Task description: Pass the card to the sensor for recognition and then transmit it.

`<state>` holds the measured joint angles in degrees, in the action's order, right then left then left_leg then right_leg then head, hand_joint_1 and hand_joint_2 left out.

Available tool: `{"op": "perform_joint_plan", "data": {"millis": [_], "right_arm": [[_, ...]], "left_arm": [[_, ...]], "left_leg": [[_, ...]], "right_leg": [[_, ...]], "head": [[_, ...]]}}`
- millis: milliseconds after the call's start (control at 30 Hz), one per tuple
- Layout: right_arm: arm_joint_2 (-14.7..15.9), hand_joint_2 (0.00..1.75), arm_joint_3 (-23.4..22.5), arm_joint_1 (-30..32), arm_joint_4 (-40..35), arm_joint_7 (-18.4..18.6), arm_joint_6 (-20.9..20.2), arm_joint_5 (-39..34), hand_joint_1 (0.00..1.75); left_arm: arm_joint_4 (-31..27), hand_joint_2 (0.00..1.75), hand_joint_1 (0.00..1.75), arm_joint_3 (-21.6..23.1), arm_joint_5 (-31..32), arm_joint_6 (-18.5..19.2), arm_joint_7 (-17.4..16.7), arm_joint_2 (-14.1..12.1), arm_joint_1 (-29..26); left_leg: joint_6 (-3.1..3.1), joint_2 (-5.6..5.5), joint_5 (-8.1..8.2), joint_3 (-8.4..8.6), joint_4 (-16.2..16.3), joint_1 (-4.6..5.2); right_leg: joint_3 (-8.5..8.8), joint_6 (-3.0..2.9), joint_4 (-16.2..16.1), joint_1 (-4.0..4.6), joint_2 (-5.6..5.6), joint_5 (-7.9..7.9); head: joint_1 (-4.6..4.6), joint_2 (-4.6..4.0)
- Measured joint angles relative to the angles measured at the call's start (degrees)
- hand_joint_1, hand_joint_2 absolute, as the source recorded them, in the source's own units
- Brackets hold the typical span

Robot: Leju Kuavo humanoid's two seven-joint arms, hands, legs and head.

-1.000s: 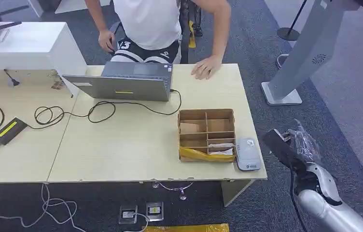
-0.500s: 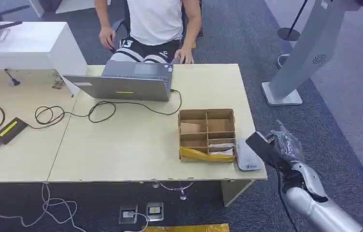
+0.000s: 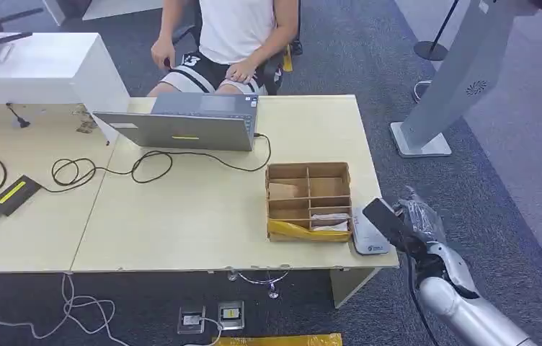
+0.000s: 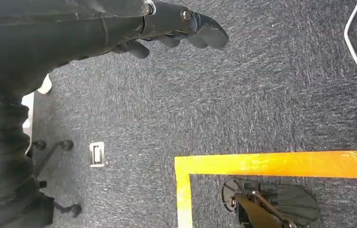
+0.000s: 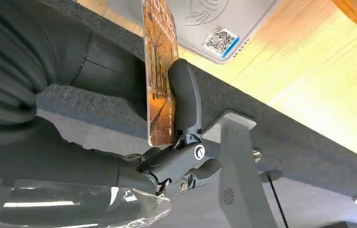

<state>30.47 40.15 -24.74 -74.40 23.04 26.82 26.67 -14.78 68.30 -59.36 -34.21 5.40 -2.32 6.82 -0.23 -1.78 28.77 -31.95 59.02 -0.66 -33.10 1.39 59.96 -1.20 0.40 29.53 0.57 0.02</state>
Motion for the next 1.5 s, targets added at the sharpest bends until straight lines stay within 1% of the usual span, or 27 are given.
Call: {"op": "perform_joint_plan", "data": {"millis": [733, 1267, 1500], "right_arm": [[-2.14, 1.75, 0.13, 1.35, 3.17, -0.07, 0.28, -1.03, 1.75], [-2.84, 1.75, 0.11, 1.57, 4.22, -0.07, 0.37, -1.27, 1.75], [-2.82, 1.75, 0.04, 0.78, 4.28, 0.22, 0.79, -0.20, 1.75]], "left_arm": [[0.00, 1.75, 0.00, 0.59, 0.66, 0.57, -0.20, -0.13, 0.03], [0.00, 1.75, 0.00, 0.96, 0.72, 0.61, -0.26, -0.24, 0.02], [0.00, 1.75, 0.00, 0.98, 0.72, 0.70, -0.26, -0.24, 0.02]], "left_leg": [[0.00, 0.03, 0.00, 0.05, 0.00, 0.00], [0.00, 0.05, 0.00, 0.10, 0.00, 0.00], [0.00, 0.06, -0.01, 0.10, 0.00, 0.00]], "right_leg": [[0.02, 0.00, 0.00, 0.00, 0.03, 0.00], [0.03, 0.00, 0.00, 0.00, 0.06, 0.00], [0.06, -0.02, 0.00, 0.00, 0.05, -0.03]], "head": [[0.00, 0.00], [0.00, 0.00], [0.00, 0.00]]}}
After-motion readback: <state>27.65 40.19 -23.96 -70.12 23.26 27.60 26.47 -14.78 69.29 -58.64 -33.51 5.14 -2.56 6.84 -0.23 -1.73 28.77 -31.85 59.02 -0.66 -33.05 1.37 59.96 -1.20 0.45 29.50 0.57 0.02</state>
